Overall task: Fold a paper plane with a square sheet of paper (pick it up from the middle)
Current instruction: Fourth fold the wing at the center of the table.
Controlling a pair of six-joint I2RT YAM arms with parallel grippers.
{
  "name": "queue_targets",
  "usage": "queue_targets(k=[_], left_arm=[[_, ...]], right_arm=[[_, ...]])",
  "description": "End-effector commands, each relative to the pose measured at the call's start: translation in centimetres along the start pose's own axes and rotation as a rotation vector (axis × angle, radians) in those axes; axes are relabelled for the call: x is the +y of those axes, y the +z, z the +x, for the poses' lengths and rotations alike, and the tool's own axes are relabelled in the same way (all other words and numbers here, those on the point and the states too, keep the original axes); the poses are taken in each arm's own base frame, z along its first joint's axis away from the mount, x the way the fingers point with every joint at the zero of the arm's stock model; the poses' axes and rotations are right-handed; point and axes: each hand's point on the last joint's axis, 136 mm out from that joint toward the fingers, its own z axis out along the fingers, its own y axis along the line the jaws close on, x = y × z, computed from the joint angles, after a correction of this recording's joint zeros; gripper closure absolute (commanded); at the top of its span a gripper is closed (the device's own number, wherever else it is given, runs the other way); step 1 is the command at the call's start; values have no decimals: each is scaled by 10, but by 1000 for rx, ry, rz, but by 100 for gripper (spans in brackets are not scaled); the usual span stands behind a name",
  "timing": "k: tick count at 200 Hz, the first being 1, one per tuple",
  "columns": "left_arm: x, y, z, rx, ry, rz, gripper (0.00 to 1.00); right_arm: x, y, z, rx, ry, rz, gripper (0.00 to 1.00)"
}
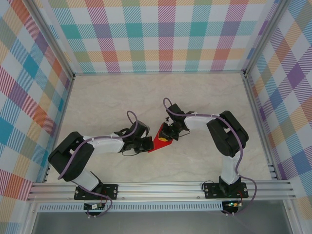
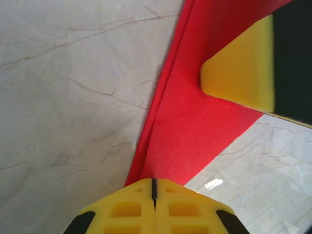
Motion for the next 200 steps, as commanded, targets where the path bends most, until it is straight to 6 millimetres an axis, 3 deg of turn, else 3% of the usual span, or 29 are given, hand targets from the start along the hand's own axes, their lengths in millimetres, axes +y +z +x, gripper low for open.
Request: queue_targets(k=[1,38,75,103,200], left_arm=[[18,6,12,38,-17,-43,97],[31,5,18,43,-24,-91,100],[32,5,18,41,-24,-92,100],[32,6,18,42,-25,-92,100],[34,5,17,33,-36,-99,100]], right_arm=[[-54,15,-1,-31,30,175,91],[-5,-5,-6,-87,-109,2,90],[30,-9,14,-76,-240,-131,90],[32,1,23,-45,-242,-153,90],[8,19,41,16,-228,-96,90]])
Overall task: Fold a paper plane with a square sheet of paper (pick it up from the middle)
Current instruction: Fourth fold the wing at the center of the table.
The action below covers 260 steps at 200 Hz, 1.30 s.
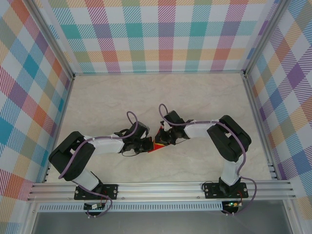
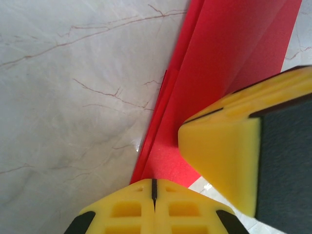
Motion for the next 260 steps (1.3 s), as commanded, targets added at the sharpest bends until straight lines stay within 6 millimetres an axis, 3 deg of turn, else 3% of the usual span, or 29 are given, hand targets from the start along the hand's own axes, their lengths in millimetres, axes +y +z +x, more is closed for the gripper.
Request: queue_targets(k=[1,46,102,196,214,231,260], left_arm=[[32,3,17,40,-37,-104,100],[34,2,18,45,-40,-119,100],[49,-2,30,78,-55,-173,100],[51,-1,37,101,-55,-166,100],[47,-1,35,101,-50,-156,100],[43,-1,32,98,-42,-147,100],[34,0,25,94,-29,-128,100]], right_arm=[[-8,7,9,33,-6,9,90],[-24,8,2,-1,-3,103,91],[-60,-8,-35,-96,93,153,90],[-118,-75,-102,-307,182,204,90],[-116,-90,-112,-347,159,225,91],[-100,-105,-115,-379,126,204,90],[-67,-114,-100,-392,72,135,89]])
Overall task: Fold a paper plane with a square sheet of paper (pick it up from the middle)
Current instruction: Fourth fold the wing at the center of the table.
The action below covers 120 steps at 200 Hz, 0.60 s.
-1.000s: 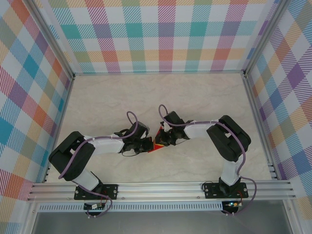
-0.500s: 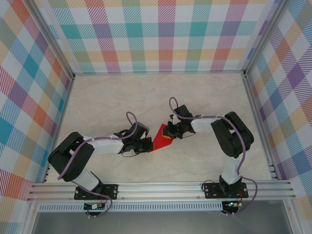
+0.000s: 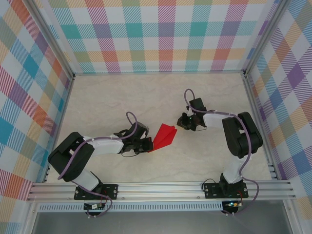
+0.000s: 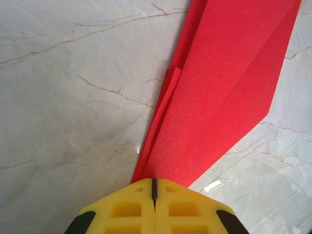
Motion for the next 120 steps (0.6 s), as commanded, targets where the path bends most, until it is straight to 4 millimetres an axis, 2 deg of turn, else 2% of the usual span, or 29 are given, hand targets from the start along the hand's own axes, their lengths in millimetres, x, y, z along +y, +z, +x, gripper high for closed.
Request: queue_targets(k=[1,38,67,95,120], left_arm=[[32,1,24,97,-26,-123,100],[27,1,18,93,-22,-125,100],[29,0,18,91,-20,-138,100],[34,-2,18,86,-13,-163,100],[25,-1,16,79,-11,-114,100]], right_arm=[[20,-22,6,-47,-64,-15,89],[49,-15,54,30,-110,-58,88],[66,7,83,106,-104,-107,88],[75,28,97,160,-72,-126,88],[66,43,101,182,-39,-89,89]])
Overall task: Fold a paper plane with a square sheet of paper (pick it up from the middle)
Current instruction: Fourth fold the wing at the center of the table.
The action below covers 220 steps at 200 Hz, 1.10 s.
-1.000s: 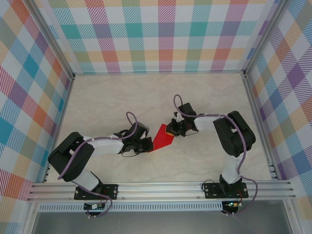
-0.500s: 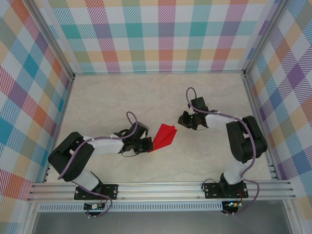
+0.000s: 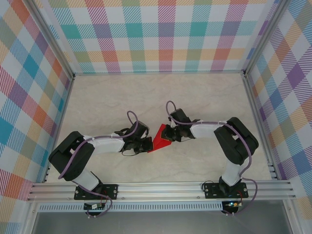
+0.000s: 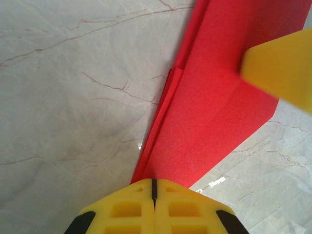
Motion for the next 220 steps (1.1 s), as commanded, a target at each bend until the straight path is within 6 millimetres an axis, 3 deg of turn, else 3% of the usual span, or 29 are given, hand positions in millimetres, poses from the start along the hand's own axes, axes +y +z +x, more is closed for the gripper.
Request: queue_targets(k=[1,26,41,63,80,186,220], left_arm=[[24,1,16,56,-11,-80,100],[10,-2,10,51,19,-41,100],[-7,-9,-1,17,37,19,99],[-36,-24,-20,-51,52,125,91],[-47,-29,-29,-84,59,165,87],[-24,7,-43,-76,51,86,88],[-11,16,-35,-37,38,61,89]], right_arm=[[7,10,-5,2,41,-24,89],[-14,16,-2,11,82,67,89],[-23,15,1,18,96,112,89],[-27,15,3,30,97,136,89],[-30,18,4,45,107,154,89],[-38,21,12,95,111,189,90],[-41,19,16,106,123,206,89]])
